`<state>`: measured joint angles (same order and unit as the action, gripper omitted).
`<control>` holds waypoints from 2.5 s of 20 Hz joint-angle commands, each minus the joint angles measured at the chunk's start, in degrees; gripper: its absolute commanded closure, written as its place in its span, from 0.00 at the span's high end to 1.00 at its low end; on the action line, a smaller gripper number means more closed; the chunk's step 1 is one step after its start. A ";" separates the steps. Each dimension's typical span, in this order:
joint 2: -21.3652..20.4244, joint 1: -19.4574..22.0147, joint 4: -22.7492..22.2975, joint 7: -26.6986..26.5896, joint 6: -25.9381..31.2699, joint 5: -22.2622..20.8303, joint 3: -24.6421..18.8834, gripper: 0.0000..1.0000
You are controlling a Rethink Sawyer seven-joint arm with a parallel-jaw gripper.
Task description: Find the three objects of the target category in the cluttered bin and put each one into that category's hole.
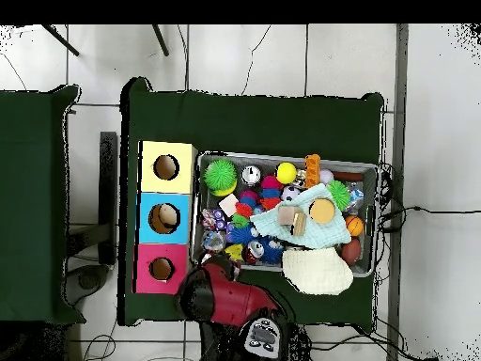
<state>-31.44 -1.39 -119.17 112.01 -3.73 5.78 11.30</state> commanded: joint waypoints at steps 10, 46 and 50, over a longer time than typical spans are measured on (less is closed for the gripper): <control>-2.22 0.28 4.43 9.45 7.86 2.94 -5.68 0.00; 1.51 -0.54 5.23 10.91 5.51 6.22 -7.84 0.00; 1.61 -0.94 5.36 10.98 5.99 6.77 -7.39 1.00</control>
<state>-31.68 -3.96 -118.31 112.01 1.93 9.00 9.74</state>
